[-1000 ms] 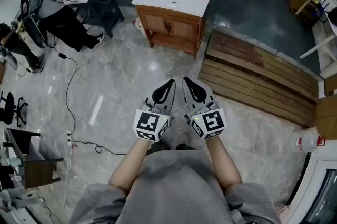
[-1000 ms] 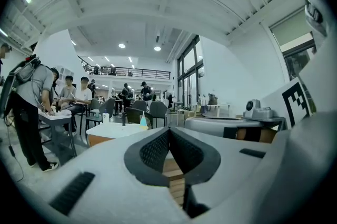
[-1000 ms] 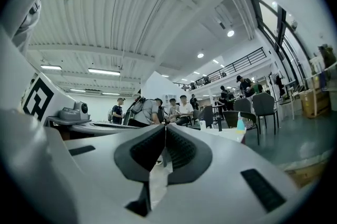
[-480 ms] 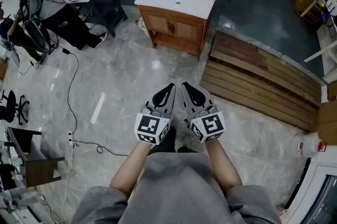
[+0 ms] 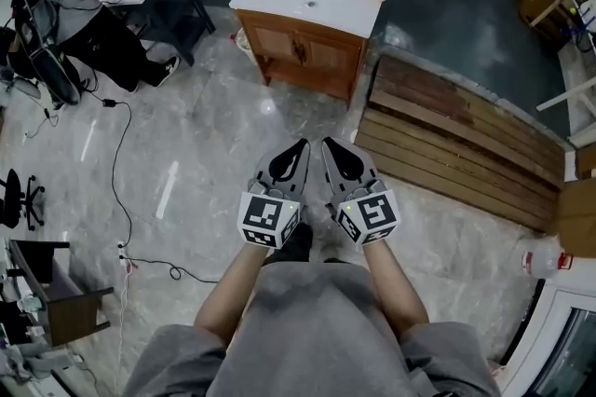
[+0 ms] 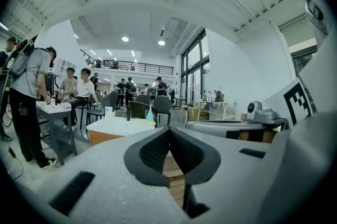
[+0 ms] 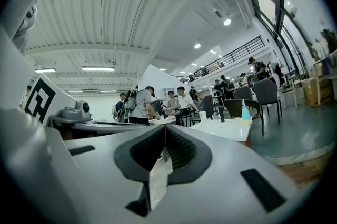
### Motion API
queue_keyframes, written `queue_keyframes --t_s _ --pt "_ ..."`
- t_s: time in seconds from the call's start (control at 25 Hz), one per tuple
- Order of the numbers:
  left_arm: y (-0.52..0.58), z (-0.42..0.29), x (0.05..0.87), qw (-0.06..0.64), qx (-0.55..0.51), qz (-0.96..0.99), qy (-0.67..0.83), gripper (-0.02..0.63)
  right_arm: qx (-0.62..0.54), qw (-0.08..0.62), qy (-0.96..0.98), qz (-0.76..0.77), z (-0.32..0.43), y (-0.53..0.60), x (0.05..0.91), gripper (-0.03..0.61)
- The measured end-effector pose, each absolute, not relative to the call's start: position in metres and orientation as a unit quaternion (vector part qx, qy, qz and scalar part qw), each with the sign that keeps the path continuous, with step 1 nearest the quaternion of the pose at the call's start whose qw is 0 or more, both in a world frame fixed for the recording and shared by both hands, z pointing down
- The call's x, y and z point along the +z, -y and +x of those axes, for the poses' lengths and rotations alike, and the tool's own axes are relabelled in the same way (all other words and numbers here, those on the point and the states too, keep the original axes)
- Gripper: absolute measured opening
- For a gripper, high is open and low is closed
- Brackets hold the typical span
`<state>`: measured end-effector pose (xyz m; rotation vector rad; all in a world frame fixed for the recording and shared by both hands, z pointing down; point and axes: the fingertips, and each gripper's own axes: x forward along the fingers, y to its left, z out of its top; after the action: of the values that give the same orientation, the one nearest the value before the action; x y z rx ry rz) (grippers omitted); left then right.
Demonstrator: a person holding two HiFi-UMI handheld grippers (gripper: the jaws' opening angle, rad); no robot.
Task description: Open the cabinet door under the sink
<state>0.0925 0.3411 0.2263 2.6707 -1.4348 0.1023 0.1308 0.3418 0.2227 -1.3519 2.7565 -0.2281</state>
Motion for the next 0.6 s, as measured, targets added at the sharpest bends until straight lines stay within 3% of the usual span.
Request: queue_keyframes --t_s 0.6 --pt "-0.23 0.028 0.239 0.081 0.027 0.884 0.459 0.009 -0.082 -0.004 -0.885 -0.458 0.072 -0.233 0.237 0.012"
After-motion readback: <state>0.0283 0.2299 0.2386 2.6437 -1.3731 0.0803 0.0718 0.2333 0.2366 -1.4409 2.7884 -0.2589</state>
